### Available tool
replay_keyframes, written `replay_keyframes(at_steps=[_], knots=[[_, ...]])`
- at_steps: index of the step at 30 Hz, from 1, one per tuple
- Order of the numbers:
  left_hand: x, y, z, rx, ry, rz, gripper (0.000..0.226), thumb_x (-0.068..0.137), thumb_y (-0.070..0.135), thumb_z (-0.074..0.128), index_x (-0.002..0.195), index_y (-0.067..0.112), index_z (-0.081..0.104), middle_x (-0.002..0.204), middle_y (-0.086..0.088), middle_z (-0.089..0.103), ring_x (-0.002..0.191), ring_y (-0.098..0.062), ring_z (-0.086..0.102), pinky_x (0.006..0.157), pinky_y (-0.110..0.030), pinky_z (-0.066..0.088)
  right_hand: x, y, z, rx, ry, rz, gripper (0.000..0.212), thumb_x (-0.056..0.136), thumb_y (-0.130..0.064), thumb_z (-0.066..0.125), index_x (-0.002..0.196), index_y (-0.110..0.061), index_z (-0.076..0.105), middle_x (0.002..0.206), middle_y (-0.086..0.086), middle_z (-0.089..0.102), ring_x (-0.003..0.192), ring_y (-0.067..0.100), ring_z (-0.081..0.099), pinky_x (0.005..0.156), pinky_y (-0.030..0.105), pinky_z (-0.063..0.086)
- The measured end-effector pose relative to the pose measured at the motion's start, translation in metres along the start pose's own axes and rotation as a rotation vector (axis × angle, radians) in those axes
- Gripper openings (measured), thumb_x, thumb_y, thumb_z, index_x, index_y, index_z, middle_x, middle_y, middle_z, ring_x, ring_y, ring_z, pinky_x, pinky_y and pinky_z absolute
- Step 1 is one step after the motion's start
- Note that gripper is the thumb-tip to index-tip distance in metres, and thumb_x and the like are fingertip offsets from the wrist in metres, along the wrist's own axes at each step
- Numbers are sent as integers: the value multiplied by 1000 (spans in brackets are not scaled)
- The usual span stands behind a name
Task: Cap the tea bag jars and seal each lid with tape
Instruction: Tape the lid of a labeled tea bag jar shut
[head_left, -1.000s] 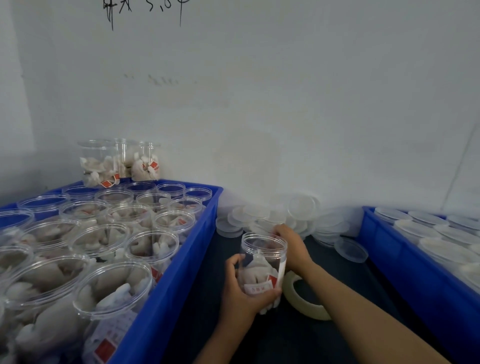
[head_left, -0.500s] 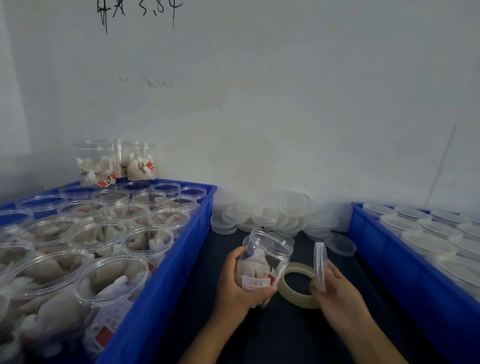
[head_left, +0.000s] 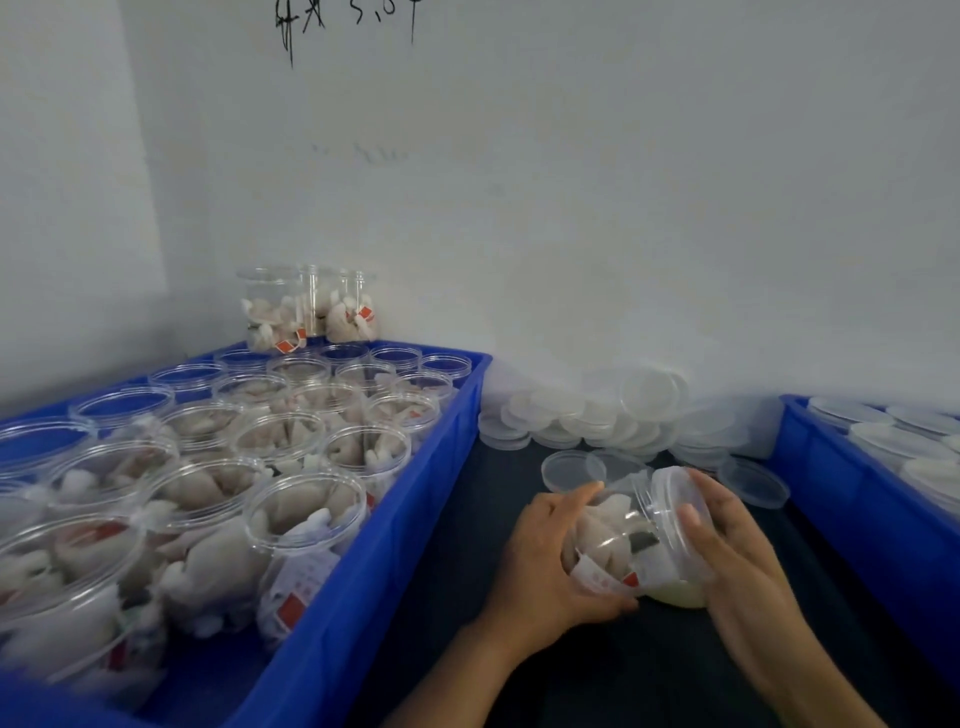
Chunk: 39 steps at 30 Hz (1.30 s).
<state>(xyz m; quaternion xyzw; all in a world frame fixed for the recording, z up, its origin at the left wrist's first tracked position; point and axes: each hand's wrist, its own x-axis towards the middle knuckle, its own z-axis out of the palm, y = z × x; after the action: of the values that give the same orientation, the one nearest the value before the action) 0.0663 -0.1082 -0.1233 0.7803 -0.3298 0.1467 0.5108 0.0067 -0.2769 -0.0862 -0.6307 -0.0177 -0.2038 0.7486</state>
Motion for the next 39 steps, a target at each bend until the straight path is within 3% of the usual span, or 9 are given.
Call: replay_keyframes(at_steps=[5, 8, 14, 16, 20, 22, 25, 31, 39], knots=[[0, 0, 4, 60, -31, 56, 94, 58, 44, 88, 133, 57, 32, 127, 22, 41, 117, 7, 41, 98, -9, 36, -5, 5, 2, -287, 21, -103, 33, 92, -55, 43, 125, -62, 47, 128, -30, 46, 112, -12, 51, 84, 18, 45], [2, -4, 2, 28, -49, 46, 97, 56, 42, 90, 132, 60, 33, 128, 25, 42, 119, 9, 41, 97, -4, 34, -7, 5, -2, -366, -113, -125, 59, 77, -68, 55, 132, -61, 36, 123, -42, 41, 110, -21, 45, 78, 11, 43], [1, -6, 6, -173, -45, -104, 114, 45, 41, 94, 134, 67, 27, 137, 34, 18, 122, 18, 34, 91, -2, 40, -2, 10, 0, -439, -8, -134, 41, 81, -59, 57, 114, -73, 38, 119, -34, 42, 108, -7, 52, 81, 18, 46], [1, -6, 6, -332, -12, -254, 128, 38, 42, 95, 140, 56, 19, 139, 27, 28, 121, 9, 43, 93, -12, 46, -2, 11, 1, -405, 15, -125, 28, 84, -64, 53, 109, -73, 44, 115, -37, 51, 110, 1, 54, 85, 25, 47], [3, -7, 8, -550, -62, -374, 103, 47, 35, 96, 132, 37, 36, 123, 6, 60, 104, -7, 65, 88, -30, 56, -6, 17, 1, -171, 34, -18, 63, 79, -57, 57, 135, -30, 50, 128, 2, 62, 116, 24, 60, 100, 58, 44], [1, -5, 8, -582, -129, -319, 96, 51, 26, 94, 128, 34, 37, 114, 11, 64, 103, -5, 65, 84, -31, 57, -6, 17, 4, -152, 29, -54, 49, 84, -49, 54, 126, -24, 59, 110, 4, 71, 101, 22, 68, 96, 58, 47], [2, -1, 3, -626, -130, -309, 85, 56, 30, 88, 125, 28, 39, 112, 9, 65, 99, -4, 66, 75, -21, 55, -7, 12, 12, -149, 27, -105, 32, 85, -46, 52, 116, -44, 61, 108, 0, 71, 99, 17, 68, 88, 46, 54], [4, 15, 2, -770, -272, -598, 80, 58, 62, 76, 124, 23, 55, 88, -11, 71, 62, -19, 62, 41, -23, 40, -6, 0, 1, -248, -24, -247, 49, 86, -33, 52, 135, -37, 47, 124, -5, 54, 104, 7, 64, 74, 17, 54], [13, 10, -17, -815, -641, -840, 80, 68, 81, 44, 115, 23, 71, 92, -17, 68, 58, -21, 61, 44, -22, 47, -7, -11, -5, -199, -212, -218, 58, 71, -47, 70, 128, -42, 58, 130, -8, 52, 114, 14, 60, 75, 28, 57]])
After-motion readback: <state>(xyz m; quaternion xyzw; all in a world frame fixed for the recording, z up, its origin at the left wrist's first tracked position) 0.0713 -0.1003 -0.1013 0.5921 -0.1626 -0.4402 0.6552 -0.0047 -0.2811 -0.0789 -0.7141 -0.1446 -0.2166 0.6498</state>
